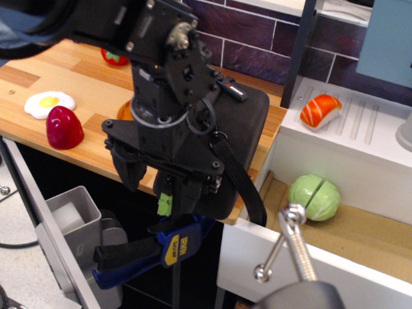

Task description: Unzip zipper bag

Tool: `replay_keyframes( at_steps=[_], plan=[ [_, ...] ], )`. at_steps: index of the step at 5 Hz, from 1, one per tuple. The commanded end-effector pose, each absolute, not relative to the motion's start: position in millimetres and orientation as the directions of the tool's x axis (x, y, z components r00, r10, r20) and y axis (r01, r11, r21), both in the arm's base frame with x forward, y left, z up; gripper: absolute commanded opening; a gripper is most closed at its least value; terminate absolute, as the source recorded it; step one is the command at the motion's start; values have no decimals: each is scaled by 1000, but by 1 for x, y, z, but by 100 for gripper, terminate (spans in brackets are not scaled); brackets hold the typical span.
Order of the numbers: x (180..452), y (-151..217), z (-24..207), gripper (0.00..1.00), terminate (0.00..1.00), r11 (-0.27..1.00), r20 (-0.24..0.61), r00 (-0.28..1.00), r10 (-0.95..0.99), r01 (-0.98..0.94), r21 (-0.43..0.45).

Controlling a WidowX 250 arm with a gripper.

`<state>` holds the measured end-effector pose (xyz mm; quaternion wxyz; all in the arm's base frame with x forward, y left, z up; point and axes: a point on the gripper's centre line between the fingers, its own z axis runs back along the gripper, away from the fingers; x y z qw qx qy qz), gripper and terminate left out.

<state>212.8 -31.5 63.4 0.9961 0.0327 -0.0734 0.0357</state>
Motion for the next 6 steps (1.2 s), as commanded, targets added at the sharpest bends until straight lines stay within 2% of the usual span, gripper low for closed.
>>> replay_keyframes(
  at_steps=[1,3,4,6],
  plan=[
    [219,-29,73,0,0,991,211,971,115,-127,40],
    [224,-34,85,0,0,989,241,960,141,-149,15],
    [234,-36,100,0,0,986,278,946,165,-166,-18],
    [270,-45,146,0,0,963,360,894,268,-240,-121]
  ],
)
